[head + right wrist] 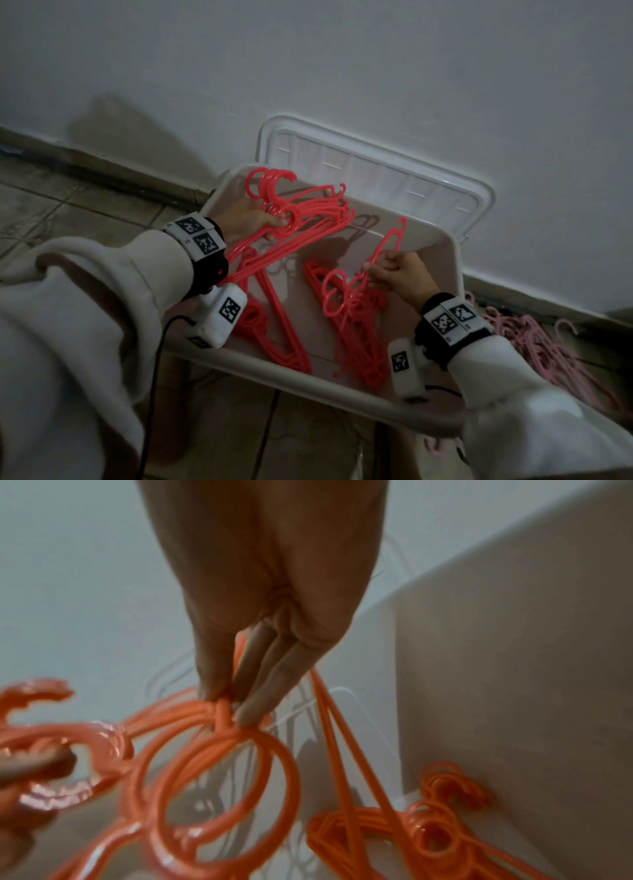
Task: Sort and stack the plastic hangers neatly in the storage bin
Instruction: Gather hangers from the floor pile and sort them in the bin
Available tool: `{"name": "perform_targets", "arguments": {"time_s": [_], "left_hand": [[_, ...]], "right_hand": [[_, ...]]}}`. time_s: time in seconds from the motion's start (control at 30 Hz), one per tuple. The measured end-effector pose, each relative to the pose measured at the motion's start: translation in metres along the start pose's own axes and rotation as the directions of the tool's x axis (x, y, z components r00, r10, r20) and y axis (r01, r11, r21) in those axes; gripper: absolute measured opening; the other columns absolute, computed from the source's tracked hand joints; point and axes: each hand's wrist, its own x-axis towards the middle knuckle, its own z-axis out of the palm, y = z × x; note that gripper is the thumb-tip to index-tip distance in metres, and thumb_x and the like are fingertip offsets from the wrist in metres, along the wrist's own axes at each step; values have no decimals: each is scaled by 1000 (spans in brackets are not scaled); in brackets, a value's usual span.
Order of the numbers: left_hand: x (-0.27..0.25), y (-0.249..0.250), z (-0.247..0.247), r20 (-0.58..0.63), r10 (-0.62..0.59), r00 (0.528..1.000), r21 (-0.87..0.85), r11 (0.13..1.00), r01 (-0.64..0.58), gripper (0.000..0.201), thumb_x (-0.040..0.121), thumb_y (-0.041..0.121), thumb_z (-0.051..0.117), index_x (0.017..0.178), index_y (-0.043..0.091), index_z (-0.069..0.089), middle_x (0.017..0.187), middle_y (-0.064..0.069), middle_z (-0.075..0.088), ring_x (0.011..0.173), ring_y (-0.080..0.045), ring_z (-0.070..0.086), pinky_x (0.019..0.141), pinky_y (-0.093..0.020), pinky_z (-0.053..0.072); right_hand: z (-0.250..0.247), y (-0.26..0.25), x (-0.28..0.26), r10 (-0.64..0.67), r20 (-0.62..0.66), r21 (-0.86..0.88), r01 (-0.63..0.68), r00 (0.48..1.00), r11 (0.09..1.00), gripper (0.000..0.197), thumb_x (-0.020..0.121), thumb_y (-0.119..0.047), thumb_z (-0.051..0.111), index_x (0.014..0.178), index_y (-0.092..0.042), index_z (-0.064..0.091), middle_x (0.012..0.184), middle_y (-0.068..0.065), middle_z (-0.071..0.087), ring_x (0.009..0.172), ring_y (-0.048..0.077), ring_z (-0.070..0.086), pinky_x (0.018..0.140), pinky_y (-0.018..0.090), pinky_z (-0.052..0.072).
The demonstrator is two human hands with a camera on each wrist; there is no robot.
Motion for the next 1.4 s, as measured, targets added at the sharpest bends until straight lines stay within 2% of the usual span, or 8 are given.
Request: {"name": "perform_targets", "arguments": {"time_s": [0.43, 0.77, 0.87, 0.93, 1.0, 1.13, 1.3, 1.4], "left_hand": [[-8, -5, 10, 44, -97, 994, 183, 979, 87, 20, 83, 3, 62, 102, -3, 67, 106, -26, 66, 94, -35, 63, 95, -44, 48], [-13, -10, 21, 110, -180, 977, -7, 983, 182, 34, 82, -5, 60, 116, -5, 60, 118, -28, 60, 106, -43, 58, 101, -52, 43], [-9, -14, 19, 104, -177, 979, -18, 984, 180, 37, 81, -4, 61, 118, -1, 59, 112, -24, 64, 104, -41, 61, 94, -51, 48], [-8, -14, 16, 72, -181, 981, 3, 983, 181, 33, 83, -3, 60, 115, -2, 60, 96, -19, 67, 77, -30, 66, 76, -41, 53], [-6, -17, 13, 46, -195, 980, 22, 981, 194, 32, 83, -2, 61, 115, -4, 61, 99, -21, 66, 81, -33, 64, 81, -43, 52], [-5, -17, 12, 18, -214, 977, 49, 976, 213, 28, 83, -4, 60, 111, -5, 61, 107, -25, 64, 90, -34, 60, 95, -48, 47], [-2, -18, 18, 58, -190, 980, 50, 981, 188, 14, 86, -5, 56, 85, 8, 61, 77, -9, 60, 47, -8, 57, 56, -21, 51], [-2, -18, 20, 50, -188, 981, 62, 981, 184, 13, 86, -5, 56, 86, 7, 61, 73, -6, 60, 44, -5, 55, 52, -18, 49]], "right_hand": [[-2, -41, -3, -88, -255, 282, 162, 963, 946, 19, 89, -2, 56, 70, -7, 51, 47, -4, 64, 42, 4, 60, 44, 15, 51], [19, -40, 11, 97, -231, 463, 22, 968, 886, 29, 93, -7, 51, 64, -5, 51, 42, -3, 61, 40, 6, 61, 44, 14, 51], [19, -38, 13, 127, -278, 451, 12, 952, 892, 28, 93, -7, 51, 65, -7, 51, 41, -4, 60, 40, 4, 60, 43, 15, 50], [12, -31, 17, 108, -361, 301, 6, 926, 954, 27, 93, -14, 54, 66, -13, 55, 50, -4, 63, 51, 8, 63, 56, 19, 53], [2, -28, 17, 58, -401, 103, -18, 914, 995, 24, 91, -24, 56, 68, -19, 60, 63, -3, 62, 63, 10, 62, 70, 22, 48], [-7, -30, 10, 25, -351, 145, 27, 936, 989, 14, 93, -16, 52, 83, -9, 60, 51, -11, 64, 45, -5, 57, 44, 9, 39], [-5, -25, 9, 57, -354, 150, -3, 933, 989, 21, 88, -18, 60, 72, -6, 56, 47, -3, 63, 34, 0, 55, 35, 10, 37], [1, -18, 16, 90, -369, 113, -52, 925, 992, 23, 86, -19, 64, 67, -12, 53, 61, 6, 62, 35, 3, 57, 37, 16, 40]]}}
